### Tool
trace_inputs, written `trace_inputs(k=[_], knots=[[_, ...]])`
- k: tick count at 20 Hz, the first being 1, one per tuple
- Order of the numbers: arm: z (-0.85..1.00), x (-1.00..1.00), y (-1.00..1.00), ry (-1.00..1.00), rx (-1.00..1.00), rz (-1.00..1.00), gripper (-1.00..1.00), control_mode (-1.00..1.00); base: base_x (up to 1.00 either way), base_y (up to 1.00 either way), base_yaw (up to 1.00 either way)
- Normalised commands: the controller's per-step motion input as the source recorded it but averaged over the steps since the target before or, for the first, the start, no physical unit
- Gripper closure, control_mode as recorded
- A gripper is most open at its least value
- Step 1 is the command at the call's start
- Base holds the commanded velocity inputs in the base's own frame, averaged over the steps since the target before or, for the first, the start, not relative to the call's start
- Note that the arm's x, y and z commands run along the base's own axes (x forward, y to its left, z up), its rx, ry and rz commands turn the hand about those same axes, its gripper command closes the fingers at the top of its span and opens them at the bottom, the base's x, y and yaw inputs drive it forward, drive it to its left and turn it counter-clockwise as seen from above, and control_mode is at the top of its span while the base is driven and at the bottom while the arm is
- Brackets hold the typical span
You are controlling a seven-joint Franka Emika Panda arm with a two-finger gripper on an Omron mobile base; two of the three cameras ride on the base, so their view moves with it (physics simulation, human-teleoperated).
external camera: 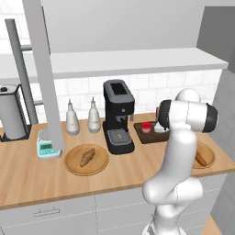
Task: From the different types of pastries on the counter, select a croissant and place it on the cutting board. Then retrieve a jar of jam from the cabinet and place it alongside the croissant on the cutting board.
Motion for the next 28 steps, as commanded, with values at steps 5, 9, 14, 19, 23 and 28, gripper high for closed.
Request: trace_inputs(k=[5, 9, 14, 19, 23, 28], knots=[[0.30, -1.00, -0.91, 0.00, 0.02, -0.11, -1.00, -1.00, 0.00, 0.00, 0.00], [0.59, -0.92, -0.55, -0.01, 0.01, -0.15, -1.00, -1.00, 0.00, 0.00, 0.00], [0.78, -0.55, 0.20, 0.06, -0.02, -0.23, -1.00, -1.00, 0.00, 0.00, 0.00], [0.99, -0.33, -0.04, 0.22, -0.10, -0.17, -1.00, -1.00, 0.00, 0.00, 0.00], [0.33, -0.19, 0.00, 0.18, -0.06, -0.07, -1.00, -1.00, 0.00, 0.00, 0.00], [0.07, -0.15, 0.00, 0.26, -0.02, -0.01, -1.00, -1.00, 0.00, 0.00, 0.00]])
